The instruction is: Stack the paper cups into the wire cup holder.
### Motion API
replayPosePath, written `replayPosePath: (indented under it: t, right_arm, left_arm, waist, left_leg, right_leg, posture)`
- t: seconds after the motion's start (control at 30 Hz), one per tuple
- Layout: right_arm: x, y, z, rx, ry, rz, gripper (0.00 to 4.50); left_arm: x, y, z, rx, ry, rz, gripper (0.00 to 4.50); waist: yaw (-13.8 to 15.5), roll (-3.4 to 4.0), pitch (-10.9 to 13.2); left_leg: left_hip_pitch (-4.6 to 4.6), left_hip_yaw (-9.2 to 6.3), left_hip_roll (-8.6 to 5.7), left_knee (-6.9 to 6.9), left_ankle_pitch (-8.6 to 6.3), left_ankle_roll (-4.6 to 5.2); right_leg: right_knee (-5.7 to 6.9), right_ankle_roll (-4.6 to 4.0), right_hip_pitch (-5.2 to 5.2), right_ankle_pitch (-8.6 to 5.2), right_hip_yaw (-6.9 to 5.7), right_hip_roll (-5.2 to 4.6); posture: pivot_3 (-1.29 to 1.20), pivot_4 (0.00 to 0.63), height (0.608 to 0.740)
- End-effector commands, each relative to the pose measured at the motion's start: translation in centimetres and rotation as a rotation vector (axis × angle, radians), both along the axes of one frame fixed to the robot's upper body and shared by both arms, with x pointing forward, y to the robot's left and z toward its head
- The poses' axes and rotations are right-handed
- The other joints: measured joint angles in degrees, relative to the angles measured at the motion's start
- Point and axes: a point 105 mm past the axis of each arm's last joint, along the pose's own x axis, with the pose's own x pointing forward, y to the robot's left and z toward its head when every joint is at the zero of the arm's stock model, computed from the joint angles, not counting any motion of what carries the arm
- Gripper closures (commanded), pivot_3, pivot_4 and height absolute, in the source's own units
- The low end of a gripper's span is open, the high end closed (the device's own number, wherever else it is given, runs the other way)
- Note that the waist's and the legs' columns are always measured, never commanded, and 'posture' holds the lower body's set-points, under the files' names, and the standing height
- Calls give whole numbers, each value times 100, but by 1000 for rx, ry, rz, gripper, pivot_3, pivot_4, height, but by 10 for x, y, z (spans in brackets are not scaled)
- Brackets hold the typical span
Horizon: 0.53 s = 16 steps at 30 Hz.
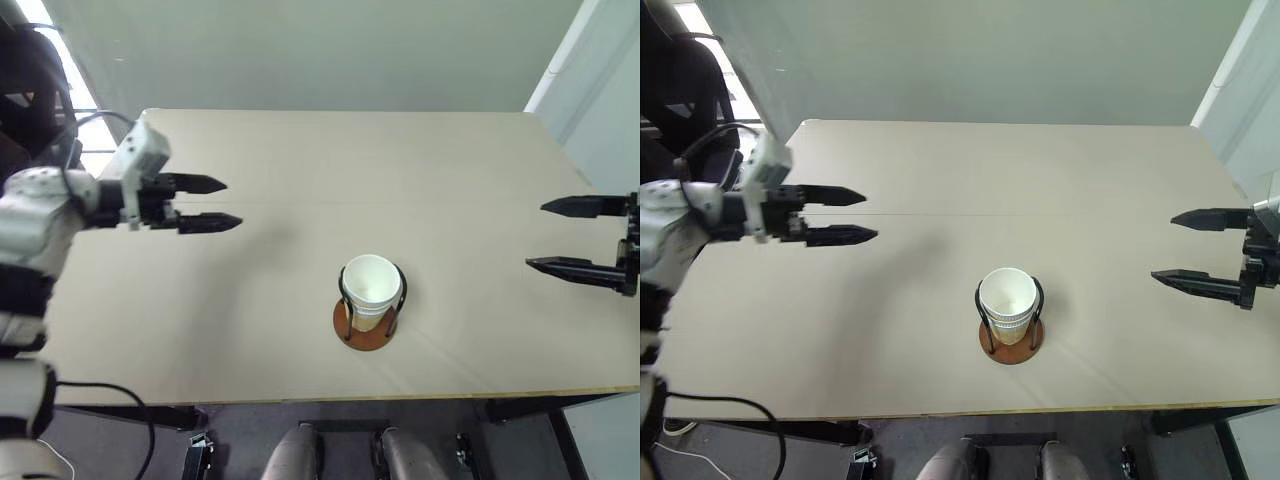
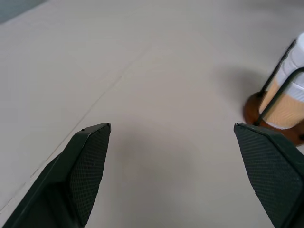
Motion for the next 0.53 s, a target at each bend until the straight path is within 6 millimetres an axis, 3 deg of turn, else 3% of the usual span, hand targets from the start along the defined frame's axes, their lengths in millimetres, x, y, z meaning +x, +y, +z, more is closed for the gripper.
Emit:
replayPosePath:
  t: [0.03, 0.33, 0.53]
  right_arm:
    - [6, 0, 4, -62, -13, 68, 0]
    - [34, 5, 7, -91, 0, 172, 0]
    - [43, 9, 9, -95, -4, 200, 0]
  left_arm:
    - [-27, 10, 18, -4, -35, 60, 60]
    - [-70, 21, 7, 23, 8, 142, 60]
    - [-81, 19, 5, 23, -2, 178, 60]
  waist:
    - [-17, -1, 0]
    - [-48, -13, 5]
    - [-59, -16, 7]
  left_leg:
    - [2, 2, -1, 1, -1, -1]
    - [19, -10, 5, -11, -12, 30]
    - [26, -14, 7, -23, 35, 5]
  right_leg:
    - [3, -4, 3, 1, 2, -1]
    - [43, -124, -16, 16, -2, 3]
    - [94, -162, -38, 36, 0, 5]
  posture:
    - [0, 150, 740]
    - [0, 150, 740]
    - [0, 150, 740]
